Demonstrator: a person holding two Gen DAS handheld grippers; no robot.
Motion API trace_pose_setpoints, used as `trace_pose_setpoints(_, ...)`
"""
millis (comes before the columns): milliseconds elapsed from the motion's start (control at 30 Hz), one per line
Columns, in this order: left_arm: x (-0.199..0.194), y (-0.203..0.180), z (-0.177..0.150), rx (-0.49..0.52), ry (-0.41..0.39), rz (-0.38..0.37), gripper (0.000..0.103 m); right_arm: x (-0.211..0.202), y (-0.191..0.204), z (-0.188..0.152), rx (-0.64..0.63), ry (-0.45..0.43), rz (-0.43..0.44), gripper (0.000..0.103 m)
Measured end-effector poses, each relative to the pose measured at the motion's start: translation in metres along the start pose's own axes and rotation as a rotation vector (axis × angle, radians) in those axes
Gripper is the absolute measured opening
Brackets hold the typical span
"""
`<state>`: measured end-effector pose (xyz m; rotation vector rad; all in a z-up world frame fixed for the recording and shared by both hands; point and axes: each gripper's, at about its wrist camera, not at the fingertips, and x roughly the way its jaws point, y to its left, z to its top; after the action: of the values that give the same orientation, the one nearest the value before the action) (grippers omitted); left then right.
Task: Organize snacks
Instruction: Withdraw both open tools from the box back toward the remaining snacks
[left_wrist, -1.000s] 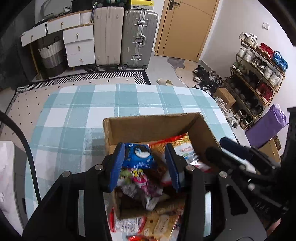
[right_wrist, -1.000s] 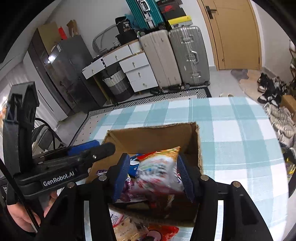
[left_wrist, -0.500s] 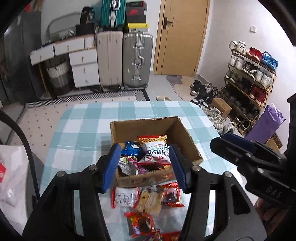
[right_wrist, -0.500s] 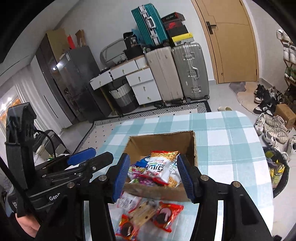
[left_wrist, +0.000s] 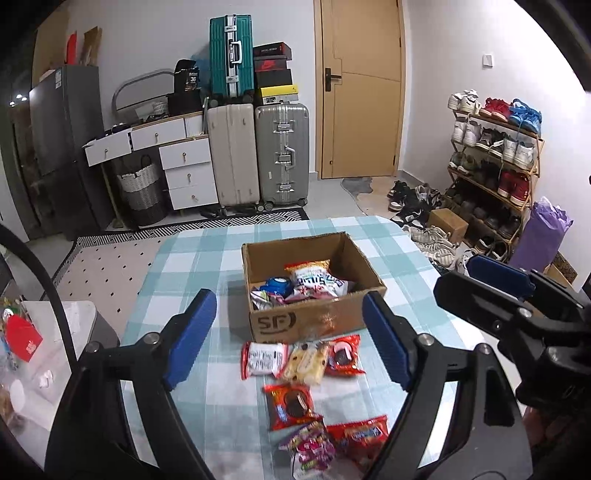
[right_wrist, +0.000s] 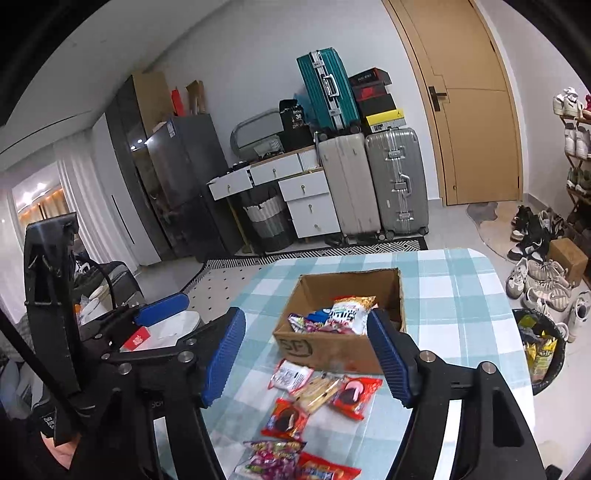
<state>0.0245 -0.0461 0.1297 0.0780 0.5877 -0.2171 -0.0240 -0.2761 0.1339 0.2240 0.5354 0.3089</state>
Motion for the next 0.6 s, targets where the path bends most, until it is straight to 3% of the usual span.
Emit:
trace_pose_setpoints(333, -0.044, 0.011, -0.045, -0.032, -0.059, 0.021, 0.085, -0.036, 0.009, -0.039, 0.006, -0.043, 0.025, 0.072)
trace_pose_setpoints(600, -0.03, 0.035, -0.096, -0.071, -0.015, 0.018, 0.085, -0.049, 0.003, -0.088, 0.013, -0.04, 0.004, 0.076)
